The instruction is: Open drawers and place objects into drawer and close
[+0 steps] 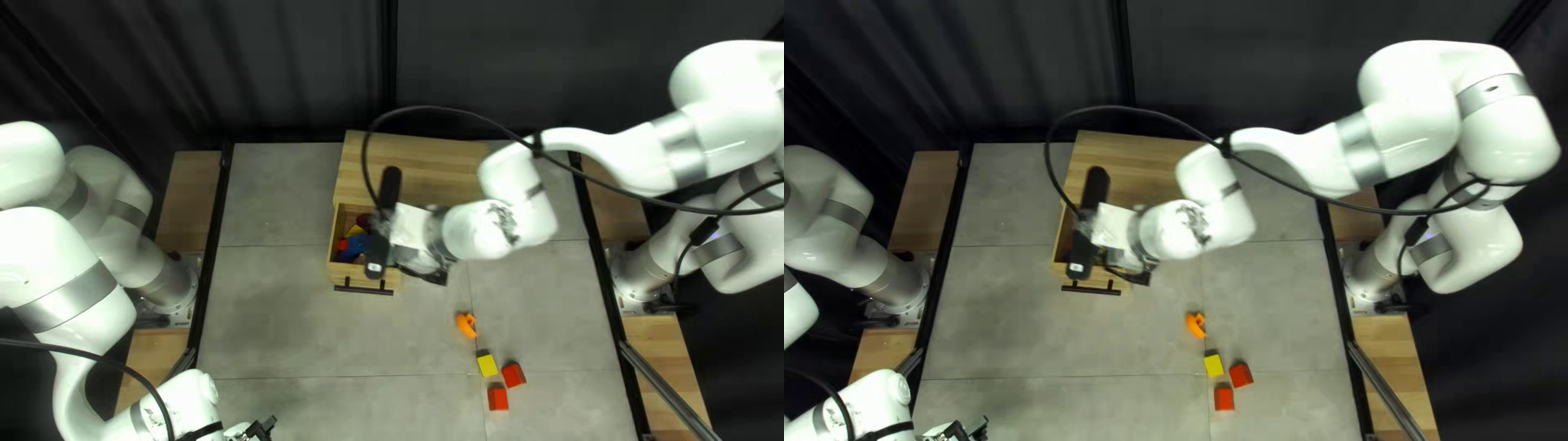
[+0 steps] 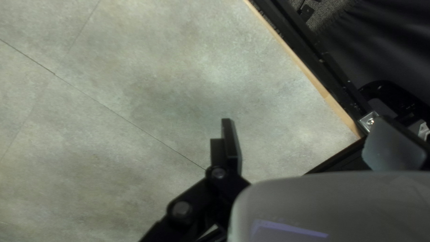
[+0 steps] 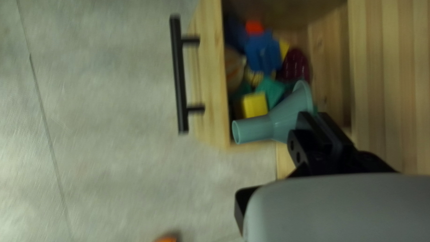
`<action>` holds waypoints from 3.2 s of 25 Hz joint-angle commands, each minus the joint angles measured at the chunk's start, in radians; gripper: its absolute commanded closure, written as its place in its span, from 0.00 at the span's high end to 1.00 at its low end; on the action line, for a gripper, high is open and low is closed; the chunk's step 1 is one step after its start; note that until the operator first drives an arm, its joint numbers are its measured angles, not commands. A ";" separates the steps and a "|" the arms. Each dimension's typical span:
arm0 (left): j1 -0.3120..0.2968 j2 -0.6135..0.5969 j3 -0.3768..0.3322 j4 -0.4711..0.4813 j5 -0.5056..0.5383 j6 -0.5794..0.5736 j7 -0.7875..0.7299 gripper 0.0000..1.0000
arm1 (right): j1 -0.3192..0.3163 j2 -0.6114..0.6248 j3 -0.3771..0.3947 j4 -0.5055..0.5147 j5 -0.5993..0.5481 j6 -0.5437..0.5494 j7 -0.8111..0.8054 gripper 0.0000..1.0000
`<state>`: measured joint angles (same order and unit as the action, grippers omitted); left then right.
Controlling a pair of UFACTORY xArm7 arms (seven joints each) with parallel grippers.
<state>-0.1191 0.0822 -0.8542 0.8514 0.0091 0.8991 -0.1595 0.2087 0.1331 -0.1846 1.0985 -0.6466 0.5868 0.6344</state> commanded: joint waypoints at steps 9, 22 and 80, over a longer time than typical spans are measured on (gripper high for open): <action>0.000 0.000 0.000 0.000 0.000 0.000 0.000 1.00 | 0.164 -0.094 0.146 0.004 0.149 0.441 0.381 1.00; 0.000 0.000 0.000 0.000 0.000 0.000 0.000 1.00 | 0.179 -0.045 0.171 -0.159 0.281 0.260 0.510 1.00; 0.000 0.000 0.000 0.000 0.000 0.000 0.000 1.00 | 0.071 0.027 0.154 -0.452 0.411 -0.178 0.345 0.06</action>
<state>-0.1191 0.0822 -0.8541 0.8514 0.0091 0.8991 -0.1595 0.2767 0.1773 -0.0303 0.6405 -0.2329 0.3828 0.9767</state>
